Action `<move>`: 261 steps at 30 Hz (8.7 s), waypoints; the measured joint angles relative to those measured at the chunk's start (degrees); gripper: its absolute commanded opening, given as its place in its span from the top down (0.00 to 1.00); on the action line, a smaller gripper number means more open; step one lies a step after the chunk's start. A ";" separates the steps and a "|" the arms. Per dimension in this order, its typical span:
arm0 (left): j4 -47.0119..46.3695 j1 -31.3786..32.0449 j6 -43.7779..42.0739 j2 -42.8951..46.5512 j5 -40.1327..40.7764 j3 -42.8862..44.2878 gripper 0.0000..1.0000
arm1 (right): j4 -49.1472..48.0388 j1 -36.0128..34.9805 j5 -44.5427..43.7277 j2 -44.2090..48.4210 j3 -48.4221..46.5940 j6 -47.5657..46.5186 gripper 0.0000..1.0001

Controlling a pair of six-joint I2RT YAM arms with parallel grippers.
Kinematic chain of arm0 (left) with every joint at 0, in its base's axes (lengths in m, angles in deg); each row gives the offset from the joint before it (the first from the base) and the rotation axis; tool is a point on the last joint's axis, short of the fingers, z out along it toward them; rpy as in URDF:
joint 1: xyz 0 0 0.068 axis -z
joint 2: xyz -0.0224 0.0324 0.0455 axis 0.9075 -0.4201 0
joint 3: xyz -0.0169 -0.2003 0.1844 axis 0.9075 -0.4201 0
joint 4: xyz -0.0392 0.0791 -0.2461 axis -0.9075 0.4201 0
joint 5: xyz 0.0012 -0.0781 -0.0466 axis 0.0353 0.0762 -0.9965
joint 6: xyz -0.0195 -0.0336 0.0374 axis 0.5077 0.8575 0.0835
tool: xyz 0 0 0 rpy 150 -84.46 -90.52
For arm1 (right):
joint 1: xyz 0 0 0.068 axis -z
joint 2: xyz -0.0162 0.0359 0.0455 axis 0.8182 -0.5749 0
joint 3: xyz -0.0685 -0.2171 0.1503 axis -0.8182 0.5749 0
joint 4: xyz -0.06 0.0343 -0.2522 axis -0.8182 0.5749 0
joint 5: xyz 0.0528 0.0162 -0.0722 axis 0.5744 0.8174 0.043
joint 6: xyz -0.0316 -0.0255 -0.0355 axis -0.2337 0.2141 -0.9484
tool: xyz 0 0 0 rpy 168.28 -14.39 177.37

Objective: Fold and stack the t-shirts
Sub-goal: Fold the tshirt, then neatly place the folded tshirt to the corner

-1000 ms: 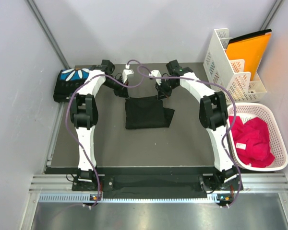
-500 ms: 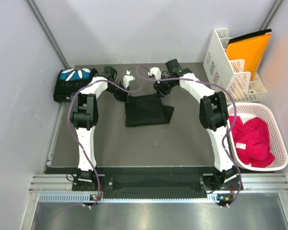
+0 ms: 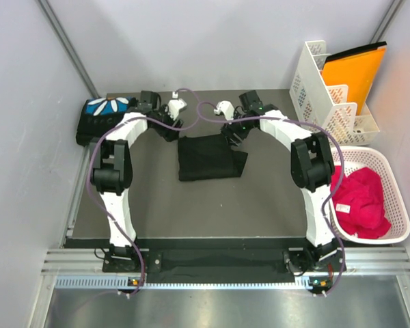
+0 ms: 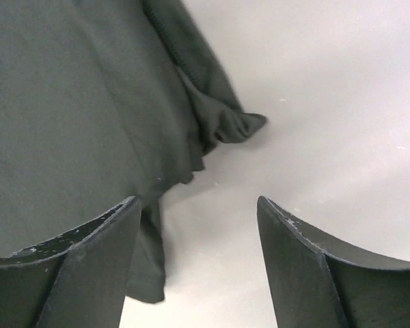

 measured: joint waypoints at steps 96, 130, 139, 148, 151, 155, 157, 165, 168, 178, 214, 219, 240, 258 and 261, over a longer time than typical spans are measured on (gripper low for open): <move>18.93 6.86 -13.90 8.46 -3.04 -18.51 1.00 | 16.55 -1.66 13.73 -8.55 -6.99 4.90 1.00; 3.08 19.12 -13.25 29.94 8.07 -27.98 0.27 | 10.36 5.92 -17.22 17.59 -0.72 -1.07 0.14; -5.09 30.45 -13.09 21.20 14.45 -29.83 0.27 | 11.15 8.26 -21.53 19.32 -0.72 -1.33 0.15; -14.60 33.88 -13.14 19.39 23.61 -33.64 0.25 | 11.89 8.94 -22.10 21.33 -0.79 -2.38 0.15; -18.16 35.85 -13.18 19.15 27.30 -35.19 0.25 | 13.55 8.98 -22.01 21.20 -2.05 -2.62 0.16; -22.05 37.59 -12.70 18.08 31.17 -35.54 0.25 | 14.34 8.98 -21.81 21.07 -5.46 -2.78 0.16; -24.63 38.32 -12.48 17.84 32.94 -36.33 0.25 | 14.27 8.98 -21.66 21.07 -6.91 -2.80 0.16; -35.87 40.39 -10.49 14.34 43.12 -37.62 0.25 | 15.08 8.98 -21.27 20.31 -9.75 -3.23 0.17; -38.36 40.46 -9.38 12.98 45.46 -37.16 0.29 | 15.19 8.98 -21.16 20.09 -9.94 -3.26 0.17; -38.49 40.94 -6.29 10.05 46.53 -36.39 1.00 | 15.15 8.98 -21.22 19.91 -10.10 -3.76 0.17; 18.64 13.68 -43.04 7.76 27.56 30.32 1.00 | 6.84 10.32 -20.96 23.21 -0.33 -3.98 0.18; 17.00 8.96 -49.51 4.33 29.99 32.39 1.00 | 5.33 10.56 -20.57 24.33 1.75 -3.56 0.18; -33.75 -6.36 -72.15 -11.28 38.25 36.98 1.00 | 4.37 10.78 -18.80 25.42 5.68 -1.42 0.19; -42.21 -15.98 -77.05 -19.69 22.36 36.87 1.00 | 5.09 10.82 -16.35 25.42 5.68 1.38 0.20; -42.84 -15.89 -77.24 -20.57 17.27 39.28 1.00 | 5.16 10.82 -16.13 25.42 5.68 1.60 0.20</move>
